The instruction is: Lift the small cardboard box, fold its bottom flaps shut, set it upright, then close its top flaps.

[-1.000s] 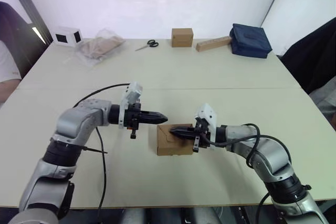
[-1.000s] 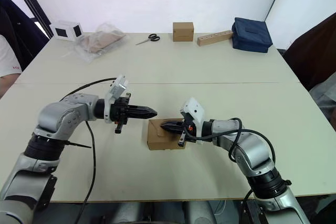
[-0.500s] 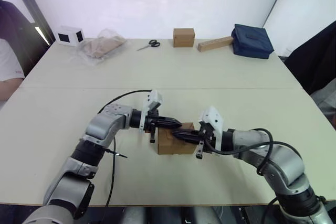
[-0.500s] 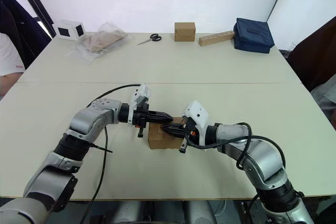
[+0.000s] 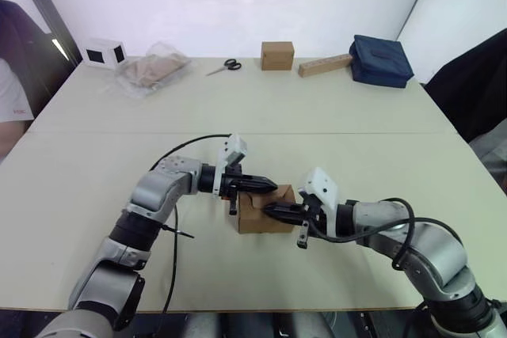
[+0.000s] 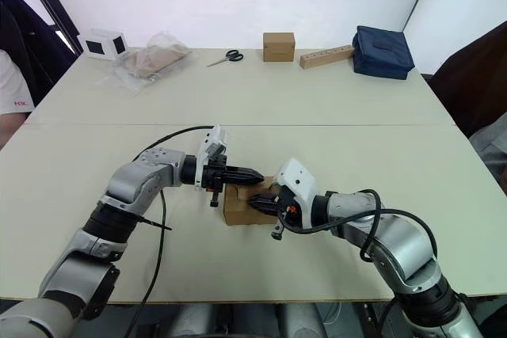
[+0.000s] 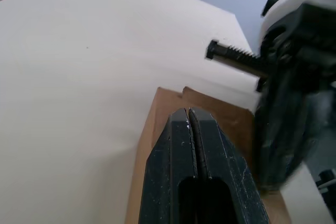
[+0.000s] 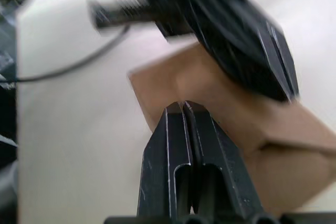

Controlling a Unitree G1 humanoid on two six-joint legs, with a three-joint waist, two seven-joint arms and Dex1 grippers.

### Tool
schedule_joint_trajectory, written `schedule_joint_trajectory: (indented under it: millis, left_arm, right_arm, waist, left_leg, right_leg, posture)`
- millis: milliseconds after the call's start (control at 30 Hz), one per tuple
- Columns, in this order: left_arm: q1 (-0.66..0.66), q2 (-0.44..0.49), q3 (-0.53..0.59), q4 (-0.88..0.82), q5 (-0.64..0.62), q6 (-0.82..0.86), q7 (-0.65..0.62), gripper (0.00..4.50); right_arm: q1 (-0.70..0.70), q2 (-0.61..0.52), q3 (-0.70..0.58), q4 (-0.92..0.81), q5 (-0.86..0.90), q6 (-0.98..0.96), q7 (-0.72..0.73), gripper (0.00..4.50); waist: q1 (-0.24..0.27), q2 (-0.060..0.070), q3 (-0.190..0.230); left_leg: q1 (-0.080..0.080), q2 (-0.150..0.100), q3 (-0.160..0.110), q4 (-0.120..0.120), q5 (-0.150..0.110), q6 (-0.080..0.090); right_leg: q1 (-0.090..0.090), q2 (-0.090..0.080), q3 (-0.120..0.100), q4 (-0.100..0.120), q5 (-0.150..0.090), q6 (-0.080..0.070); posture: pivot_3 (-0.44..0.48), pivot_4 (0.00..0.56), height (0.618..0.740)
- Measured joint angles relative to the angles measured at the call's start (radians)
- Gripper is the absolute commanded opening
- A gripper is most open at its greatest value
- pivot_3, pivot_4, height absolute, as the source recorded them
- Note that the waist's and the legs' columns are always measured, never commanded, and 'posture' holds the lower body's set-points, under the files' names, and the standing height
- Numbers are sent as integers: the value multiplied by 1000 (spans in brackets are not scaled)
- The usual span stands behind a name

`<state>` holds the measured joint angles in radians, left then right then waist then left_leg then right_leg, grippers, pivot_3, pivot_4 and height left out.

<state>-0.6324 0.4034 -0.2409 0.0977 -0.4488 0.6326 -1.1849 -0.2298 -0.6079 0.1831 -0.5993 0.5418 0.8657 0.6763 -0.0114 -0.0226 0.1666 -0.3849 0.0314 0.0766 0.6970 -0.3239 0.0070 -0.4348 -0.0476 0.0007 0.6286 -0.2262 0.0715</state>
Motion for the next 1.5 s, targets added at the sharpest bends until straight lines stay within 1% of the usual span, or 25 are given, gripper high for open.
schedule_joint_trajectory:
  millis: [367,867,967,1100,1233,1367,1500]
  left_arm:
    - [14,9,21,-16,-6,13,10,24]
    - [38,19,21,-53,-5,15,9,24]
    - [40,22,21,-62,-5,15,9,24]
    - [43,29,22,-62,-4,15,10,24]
    - [44,33,23,-65,-5,18,18,24]
    - [59,55,36,-85,-16,33,29,24]
    - [93,82,21,-115,3,11,29,24]
  right_arm:
    - [-18,7,14,49,-28,-52,-1,0]
    - [-37,14,11,68,-25,-50,-1,0]
    - [-34,14,-18,64,8,-32,2,0]
    - [-32,25,-108,28,110,10,6,0]
    - [-69,44,-180,16,173,42,-37,0]
    - [-61,42,-159,44,157,42,-47,0]
    - [-24,36,-83,97,85,6,-40,0]
  waist:
    - [0,0,0]
    - [0,0,0]
    - [1,0,0]
    - [1,0,0]
    - [-1,0,0]
    - [-1,0,0]
    - [-1,0,0]
  left_leg:
    - [-1,0,0,1,0,0]
    - [-2,0,0,1,0,0]
    - [-3,0,0,1,0,0]
    - [-4,0,0,1,0,0]
    - [-4,0,0,1,0,0]
    - [-5,0,0,1,0,0]
    - [-5,0,0,1,0,0]
  right_leg:
    - [-1,0,0,0,0,0]
    - [-2,0,0,0,0,0]
    - [-2,0,0,0,0,0]
    - [-3,0,0,0,0,0]
    - [-4,0,0,0,0,0]
    - [-5,0,0,1,0,0]
    - [-5,0,0,0,0,0]
  posture:
    - [0,150,740]
    - [0,150,740]
    - [0,150,740]
    - [0,150,740]
    - [0,150,740]
    - [0,150,740]
    - [0,150,740]
